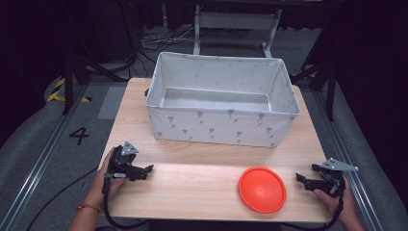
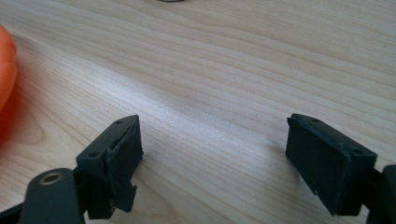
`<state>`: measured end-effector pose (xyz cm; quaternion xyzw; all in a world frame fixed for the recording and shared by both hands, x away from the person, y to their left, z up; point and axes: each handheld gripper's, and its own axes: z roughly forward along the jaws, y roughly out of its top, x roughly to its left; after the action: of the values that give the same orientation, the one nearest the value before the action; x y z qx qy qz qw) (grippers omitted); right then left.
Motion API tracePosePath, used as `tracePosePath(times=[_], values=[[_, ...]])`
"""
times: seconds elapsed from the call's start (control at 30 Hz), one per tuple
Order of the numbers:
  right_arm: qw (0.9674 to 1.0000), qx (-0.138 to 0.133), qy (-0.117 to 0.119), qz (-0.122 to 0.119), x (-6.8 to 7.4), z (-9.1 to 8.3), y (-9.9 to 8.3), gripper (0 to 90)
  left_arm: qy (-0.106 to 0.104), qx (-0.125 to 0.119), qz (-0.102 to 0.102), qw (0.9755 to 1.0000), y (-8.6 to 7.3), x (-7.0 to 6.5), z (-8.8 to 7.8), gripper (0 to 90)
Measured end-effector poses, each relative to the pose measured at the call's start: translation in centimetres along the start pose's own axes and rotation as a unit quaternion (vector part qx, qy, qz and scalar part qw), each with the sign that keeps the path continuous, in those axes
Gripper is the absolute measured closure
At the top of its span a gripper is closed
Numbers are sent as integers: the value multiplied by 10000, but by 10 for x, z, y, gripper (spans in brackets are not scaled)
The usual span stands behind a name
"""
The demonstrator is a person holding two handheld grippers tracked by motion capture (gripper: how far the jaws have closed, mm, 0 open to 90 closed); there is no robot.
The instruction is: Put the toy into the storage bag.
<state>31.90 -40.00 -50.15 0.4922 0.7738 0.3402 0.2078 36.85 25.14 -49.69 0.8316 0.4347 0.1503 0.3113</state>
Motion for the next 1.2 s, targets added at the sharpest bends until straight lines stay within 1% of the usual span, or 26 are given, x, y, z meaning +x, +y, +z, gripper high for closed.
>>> tracePosePath(times=[0.17, 0.27, 0.3, 0.37, 0.43, 0.47, 0.5, 0.53, 0.57, 0.6, 0.63, 0.7, 0.77, 0.83, 0.87, 0.9, 0.93, 0.97, 1.0, 1.03, 1.07, 1.1, 1.13, 1.2], values=[[10000, 1, -3, -4, 0, 0, 0, 190, 45, -21, -25, 10000, 0, -1, 0, 0], [10000, -3, -11, -25, 0, 0, 0, 182, 37, -26, -32, 10000, -1, -1, 0, 0], [10000, 1, -28, -51, 0, 0, 0, 172, 5, 4, -10, 10000, -1, -1, -1, 1], [10000, 16, -21, -54, 0, 1, 1, 175, -54, -15, 45, 10000, -2, 0, -1, 1], [10000, 33, -17, -86, 0, 1, 2, 186, -63, -6, 98, 9999, -2, 1, -2, 1], [9999, 52, 13, -112, 1, 0, 2, 192, -79, -5, 138, 9999, -2, 2, -2, 1], [9998, 66, 78, -173, 1, 0, 3, 198, -158, 4, 230, 9996, -3, 4, -3, 2], [9998, 66, 78, -173, 1, 0, 3, 198, -158, 4, 230, 9996, -3, 4, -3, 2], [9995, 109, 235, -199, 3, 0, 3, 209, -225, 17, 297, 9993, -4, 6, -4, 2], [9993, 57, 281, -220, 6, -2, 4, 225, -236, -3, 324, 9992, -3, 8, -3, 0], [9989, 21, 417, -223, 6, -4, 6, 224, -262, 4, 323, 9991, -3, 8, -3, 0], [9985, -23, 468, -272, 10, -8, 11, 243, -285, 10, 339, 9990, -3, 9, -3, 0], [9971, -174, 681, -283, 15, -15, 18, 249, -287, -5, 380, 9989, -3, 10, -3, 1], [9956, -265, 810, -380, 21, -20, 24, 247, -306, 5, 392, 9988, -2, 11, -2, 1], [9956, -265, 810, -380, 21, -20, 24, 247, -306, 5, 392, 9988, -2, 11, -2, 1], [9947, -293, 889, -425, 25, -22, 26, 247, -315, 2, 394, 9987, -2, 11, -2, 1], [9932, -334, 978, -532, 29, -24, 29, 241, -313, -1, 393, 9987, -2, 11, -2, 1], [9921, -333, 1057, -590, 32, -25, 31, 235, -314, -3, 396, 9987, -2, 11, -2, 3], [9909, -281, 1124, -681, 39, -26, 34, 224, -315, -4, 400, 9987, -2, 11, -2, 4], [9899, -261, 1180, -744, 43, -26, 36, 219, -357, 20, 365, 9987, -2, 11, -3, 4], [9899, -261, 1180, -744, 43, -26, 36, 219, -357, 20, 365, 9987, -2, 11, -3, 4], [9888, -249, 1237, -794, 47, -26, 37, 218, -360, 20, 360, 9987, -2, 11, -2, 4], [9879, -242, 1296, -811, 50, -26, 39, 217, -349, 19, 397, 9986, -2, 12, -3, 4], [9850, -196, 1493, -841, 58, -20, 41, 211, -336, 9, 409, 9986, -2, 12, -3, 4]])
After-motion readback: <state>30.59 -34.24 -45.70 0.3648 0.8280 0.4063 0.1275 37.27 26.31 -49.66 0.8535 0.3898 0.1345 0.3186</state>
